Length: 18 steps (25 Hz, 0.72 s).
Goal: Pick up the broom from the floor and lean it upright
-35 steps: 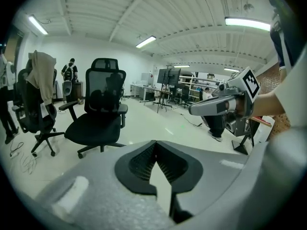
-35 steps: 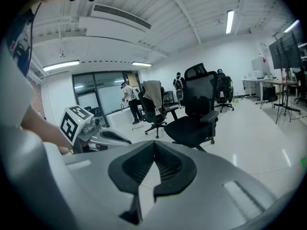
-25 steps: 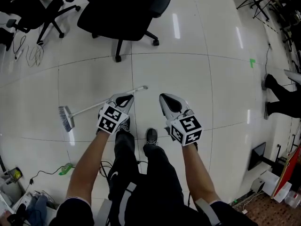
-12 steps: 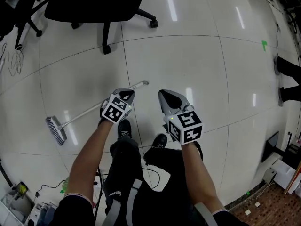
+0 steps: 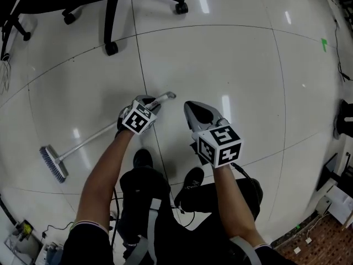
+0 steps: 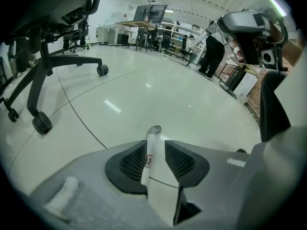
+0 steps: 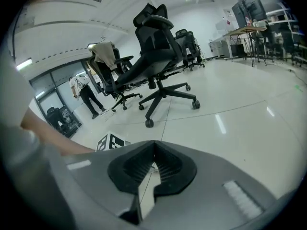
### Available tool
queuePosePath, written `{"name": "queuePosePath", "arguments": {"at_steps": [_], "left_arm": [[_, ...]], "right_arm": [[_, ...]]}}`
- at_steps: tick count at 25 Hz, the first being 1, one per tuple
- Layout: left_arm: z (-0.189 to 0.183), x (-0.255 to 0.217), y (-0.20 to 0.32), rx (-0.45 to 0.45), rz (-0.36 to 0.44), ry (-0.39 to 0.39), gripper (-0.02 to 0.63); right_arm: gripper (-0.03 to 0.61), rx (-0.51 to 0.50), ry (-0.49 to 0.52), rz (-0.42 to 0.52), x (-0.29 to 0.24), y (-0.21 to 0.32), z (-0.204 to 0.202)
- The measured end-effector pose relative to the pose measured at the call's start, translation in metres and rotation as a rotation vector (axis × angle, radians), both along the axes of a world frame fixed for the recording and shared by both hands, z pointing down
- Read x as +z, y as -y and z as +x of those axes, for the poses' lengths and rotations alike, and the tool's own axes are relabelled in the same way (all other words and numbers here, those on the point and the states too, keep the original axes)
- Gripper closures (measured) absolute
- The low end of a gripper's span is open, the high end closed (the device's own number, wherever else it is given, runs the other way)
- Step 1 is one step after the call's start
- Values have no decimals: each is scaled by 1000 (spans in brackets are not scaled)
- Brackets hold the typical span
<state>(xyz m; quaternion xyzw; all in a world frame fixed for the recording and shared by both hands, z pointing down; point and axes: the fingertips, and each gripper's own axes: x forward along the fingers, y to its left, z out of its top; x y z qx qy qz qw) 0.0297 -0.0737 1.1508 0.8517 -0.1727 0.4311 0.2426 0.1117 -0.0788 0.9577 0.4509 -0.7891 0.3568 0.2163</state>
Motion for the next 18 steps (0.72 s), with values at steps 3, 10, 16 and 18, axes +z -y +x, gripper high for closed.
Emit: {"name": "queuePosePath", "arguments": {"at_steps": [3, 10, 16, 18], "left_arm": [[5, 26, 1, 66, 1, 24, 488], [8, 67, -4, 155, -14, 66, 449], [5, 77, -1, 159, -3, 92, 469], [5, 78, -1, 158, -1, 102, 501]], "right_arm": [[574, 2, 6, -5, 24, 4, 2], [574, -39, -3, 24, 47, 17, 1], [574, -32, -8, 36, 49, 21, 2], [574, -26, -6, 35, 48, 20, 3]]}}
